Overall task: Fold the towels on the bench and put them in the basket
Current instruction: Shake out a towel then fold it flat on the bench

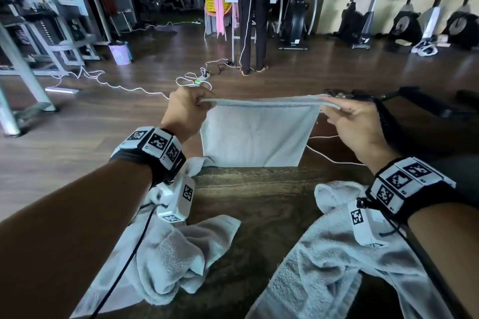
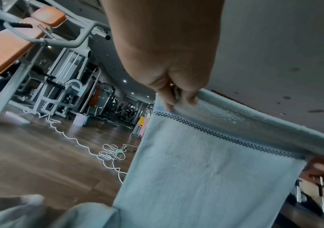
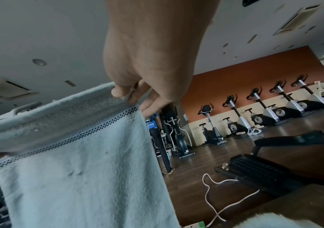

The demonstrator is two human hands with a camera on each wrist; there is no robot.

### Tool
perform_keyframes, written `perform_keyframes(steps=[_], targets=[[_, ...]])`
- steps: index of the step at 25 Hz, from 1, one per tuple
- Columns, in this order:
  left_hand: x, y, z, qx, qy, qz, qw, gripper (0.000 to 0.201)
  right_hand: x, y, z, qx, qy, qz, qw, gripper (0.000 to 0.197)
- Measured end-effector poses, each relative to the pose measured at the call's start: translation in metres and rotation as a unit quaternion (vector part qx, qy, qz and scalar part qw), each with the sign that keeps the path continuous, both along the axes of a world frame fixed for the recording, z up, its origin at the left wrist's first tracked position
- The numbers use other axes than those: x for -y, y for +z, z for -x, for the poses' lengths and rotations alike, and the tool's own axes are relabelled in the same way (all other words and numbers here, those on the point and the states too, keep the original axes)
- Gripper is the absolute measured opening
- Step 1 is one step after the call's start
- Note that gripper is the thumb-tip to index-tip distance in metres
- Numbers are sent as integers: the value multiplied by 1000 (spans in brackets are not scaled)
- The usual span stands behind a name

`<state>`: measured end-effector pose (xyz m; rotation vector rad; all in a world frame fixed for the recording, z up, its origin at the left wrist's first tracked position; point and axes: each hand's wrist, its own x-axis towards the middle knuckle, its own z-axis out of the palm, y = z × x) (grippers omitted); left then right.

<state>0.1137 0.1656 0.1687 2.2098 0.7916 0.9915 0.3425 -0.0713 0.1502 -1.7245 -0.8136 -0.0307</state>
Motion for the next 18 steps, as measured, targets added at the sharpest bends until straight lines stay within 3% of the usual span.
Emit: perform_keyframes(steps=[3, 6, 10, 13, 16, 18], targets=[[13, -11, 25, -71, -30, -25, 997, 7, 31, -10, 19, 19, -9, 62, 998, 21], [30, -29, 51, -181, -59, -63, 980, 20, 65, -31, 39, 16, -29, 141, 989, 23], [66, -37, 87, -213, -66, -116, 968, 28, 116, -38, 85, 45, -18, 205, 978, 26], [88, -36, 121, -199, -70, -64, 975, 13, 157, -33, 118, 26, 22, 192, 981, 20], [117, -24, 159, -176, -138, 37, 974, 32, 193, -26, 141, 14, 59, 193, 979, 10], [136, -14, 180, -174, -167, 92, 966, 36, 212, -22, 150, -31, 82, 167, 982, 14]])
